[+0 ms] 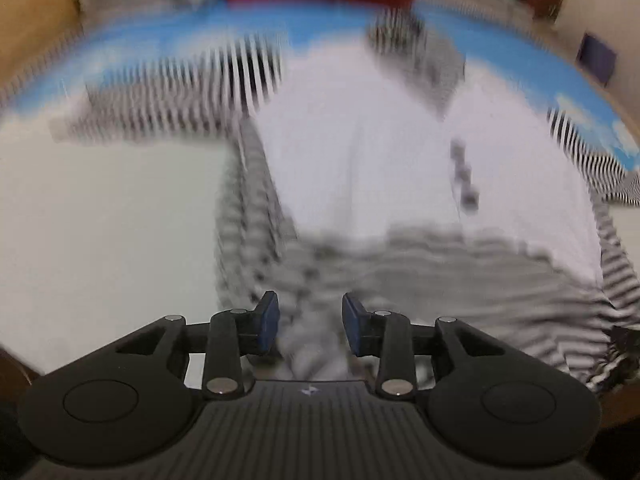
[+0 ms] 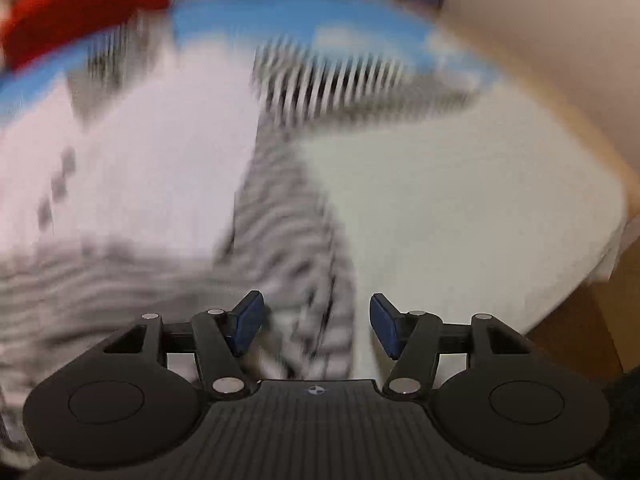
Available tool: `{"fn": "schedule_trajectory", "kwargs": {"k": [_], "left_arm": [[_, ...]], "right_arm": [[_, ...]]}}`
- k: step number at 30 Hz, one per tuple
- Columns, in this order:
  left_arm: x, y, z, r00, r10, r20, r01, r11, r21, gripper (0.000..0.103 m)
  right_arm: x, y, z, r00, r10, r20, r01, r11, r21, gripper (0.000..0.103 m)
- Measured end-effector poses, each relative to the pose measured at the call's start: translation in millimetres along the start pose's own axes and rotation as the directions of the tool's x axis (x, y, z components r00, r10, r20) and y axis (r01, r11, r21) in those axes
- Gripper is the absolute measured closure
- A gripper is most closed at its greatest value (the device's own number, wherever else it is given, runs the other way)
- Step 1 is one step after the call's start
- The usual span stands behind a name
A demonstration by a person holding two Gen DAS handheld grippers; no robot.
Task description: Fold small clothes
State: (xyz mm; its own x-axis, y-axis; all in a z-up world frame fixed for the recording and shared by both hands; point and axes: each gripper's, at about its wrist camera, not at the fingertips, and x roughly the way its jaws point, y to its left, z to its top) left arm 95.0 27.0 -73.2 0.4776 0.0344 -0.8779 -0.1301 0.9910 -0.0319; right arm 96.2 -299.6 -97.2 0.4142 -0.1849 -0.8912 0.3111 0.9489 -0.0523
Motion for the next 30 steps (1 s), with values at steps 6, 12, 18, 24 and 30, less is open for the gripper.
{"fn": "schedule_trajectory", "kwargs": {"k": [6,12,18,24,30], "left_arm": [[-15,-16,-4,0.994,0.064,0.085,-0.072,0.993,0.095,0.064],[-5,-16,-4,0.993,0.115,0.025,-0.117,0.990,0.073,0.059],[-61,-30,12,0.932,0.087,0.352,-0.116,0.991,0.061,0.015],[-79,-17,26,0.894,0.095,0.437,-0.075,0.995,-0.063,0.015],[-117,-14,57,0.858,0.064,0.509,-0.025,0.996,-0.083,0.016]], "right_arm": [[-8,12,-7,0.999,-0.015,0.047,0.017,0.999,-0.049,0.039],[-13,12,-5,0.997,-0.037,0.063,0.039,0.998,-0.044,0.039],[-82,1,14,0.912,0.019,0.411,-0.029,0.999,0.017,0.032],[-117,4,49,0.855,0.156,0.495,-0.150,0.987,-0.052,0.029],[-139,7,100,0.813,0.279,0.511,-0.259,0.959,-0.112,0.029]]}}
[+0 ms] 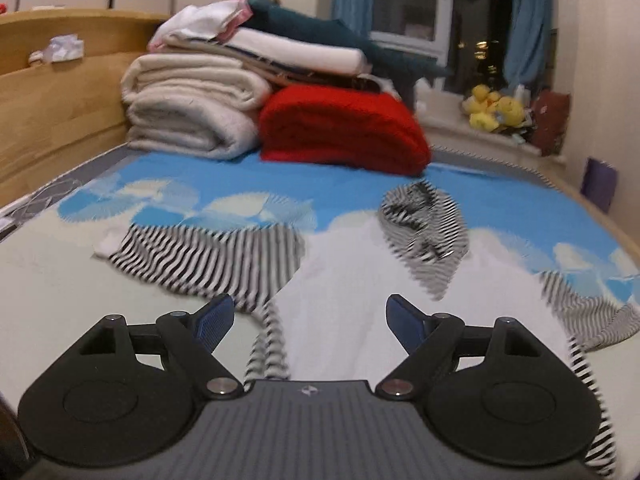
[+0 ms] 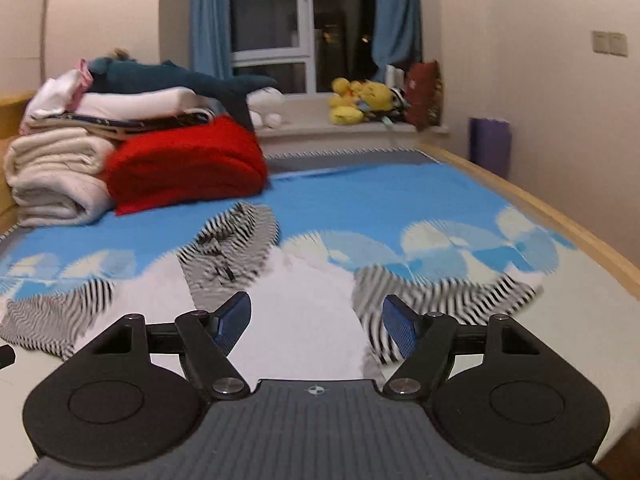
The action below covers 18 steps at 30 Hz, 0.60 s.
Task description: Fold small clothes
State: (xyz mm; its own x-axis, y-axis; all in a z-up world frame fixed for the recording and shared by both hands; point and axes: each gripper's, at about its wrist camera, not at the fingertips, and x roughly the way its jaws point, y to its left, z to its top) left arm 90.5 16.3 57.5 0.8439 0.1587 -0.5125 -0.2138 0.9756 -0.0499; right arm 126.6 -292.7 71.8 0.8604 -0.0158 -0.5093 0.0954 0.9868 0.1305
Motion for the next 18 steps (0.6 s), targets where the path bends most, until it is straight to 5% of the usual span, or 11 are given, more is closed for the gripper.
{"fn": "schedule_trajectory", "kwargs": {"k": [6,10,18], "left_arm": [[16,-9,73,0.996,-0.091,0.000,0.091,0.996,0.021,0.017],[55,-10,108,0.995,-0.102,0.009,0.099,0.982,0.161,0.022],[154,35,101,0.998,-0.057,-0.042,0.066,0.964,0.256,0.037]], "right_arm": [[28,14,48,1.000,0.018,0.021,-0.019,0.999,0.039,0.029],[55,25,81,0.997,0.047,0.054,-0.050,0.998,0.043,0.029],[115,43,95,0.992,0.123,0.036,-0.122,0.992,-0.018,0.029]]}}
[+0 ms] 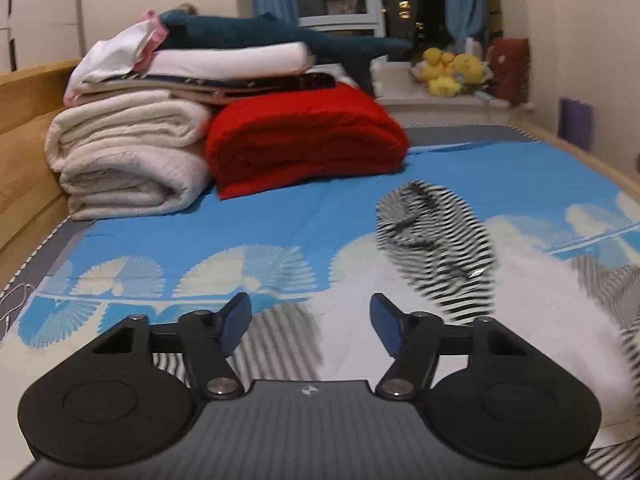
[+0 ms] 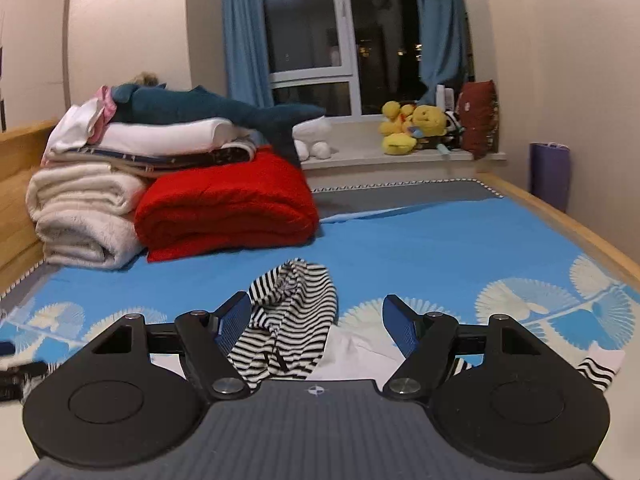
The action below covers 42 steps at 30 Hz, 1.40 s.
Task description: Fold small clothes
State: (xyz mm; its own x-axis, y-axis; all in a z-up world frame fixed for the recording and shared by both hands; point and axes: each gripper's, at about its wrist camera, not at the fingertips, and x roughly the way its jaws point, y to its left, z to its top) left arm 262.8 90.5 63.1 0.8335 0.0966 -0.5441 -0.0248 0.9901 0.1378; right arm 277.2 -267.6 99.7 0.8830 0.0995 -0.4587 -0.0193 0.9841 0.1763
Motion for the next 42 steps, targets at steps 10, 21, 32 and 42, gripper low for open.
{"fn": "schedule_trajectory", "kwargs": {"k": [10,21,32,42], "left_arm": [[100,141,-46,0.940,0.184,-0.289,-0.275,0.909,-0.314,0.076],[148,266,-105,0.888,0.161,-0.431,-0.409,0.702,-0.582,0.064],[159,283,-117,0.877,0.113,-0.468,-0.427,0.631,-0.648,0.097],[101,173,-3,0.973,0.108,-0.204,-0.208,0.793,-0.572,0.099]], "right_arm": [[43,0,-16,0.995,0.019,-0.100,-0.020,1.000,-0.003,0.029],[75,3,-39,0.982,0.011,-0.186,-0.034,0.992,-0.121,0.048],[98,5,-40,0.968,0.023,-0.250,-0.038,0.998,-0.055,0.048],[96,-18,-36,0.957,0.022,-0.288,-0.003,0.998,0.067,0.086]]}}
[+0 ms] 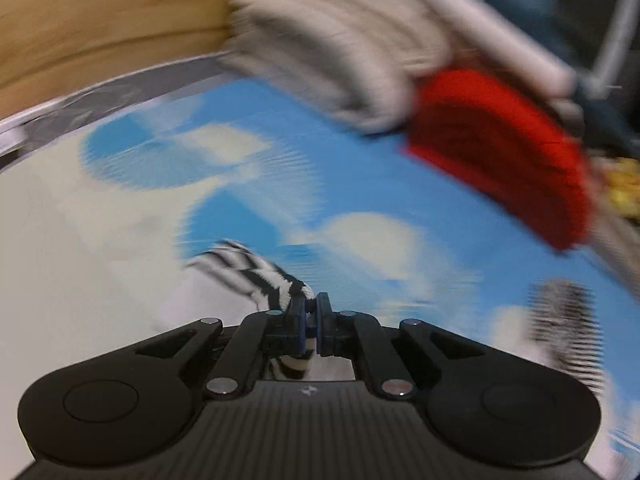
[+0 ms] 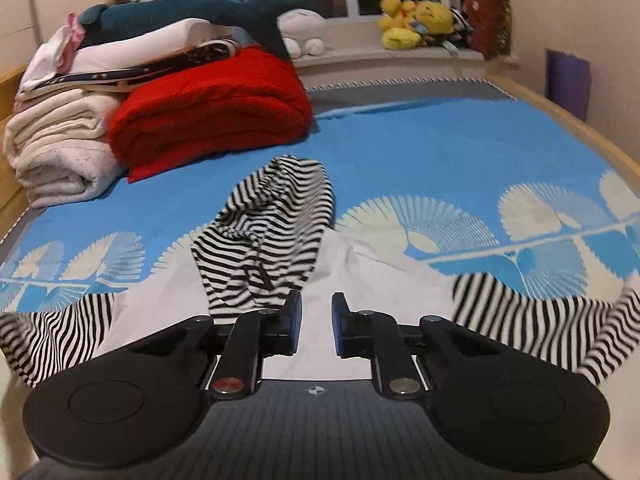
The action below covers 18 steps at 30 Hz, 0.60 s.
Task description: Fold small clothes
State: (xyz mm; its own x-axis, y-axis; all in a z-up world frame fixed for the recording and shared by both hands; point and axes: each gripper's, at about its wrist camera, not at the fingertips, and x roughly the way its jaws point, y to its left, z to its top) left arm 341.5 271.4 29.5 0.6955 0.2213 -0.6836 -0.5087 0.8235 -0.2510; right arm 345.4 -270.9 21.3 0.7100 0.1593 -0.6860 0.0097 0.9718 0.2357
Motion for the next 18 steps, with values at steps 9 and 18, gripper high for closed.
{"fn": "schedule_trajectory", "kwargs": {"k": [9,18], "left_arm": [[-73,-192,-102,0.767,-0.562,-0.310,0.630,0.750,0.201,0.092],[-23,-189,-99,0.896,-0.266,-0.355,0.377,0.878,0.295,0.073]], "right_arm": [[7,-23,-13,0.992,0.017,-0.124,0.002,0.988,0.152,0.083],[29,-51,-22,0.976,0.040,-0.215,0.041,0.932,0.360,0.071]]}}
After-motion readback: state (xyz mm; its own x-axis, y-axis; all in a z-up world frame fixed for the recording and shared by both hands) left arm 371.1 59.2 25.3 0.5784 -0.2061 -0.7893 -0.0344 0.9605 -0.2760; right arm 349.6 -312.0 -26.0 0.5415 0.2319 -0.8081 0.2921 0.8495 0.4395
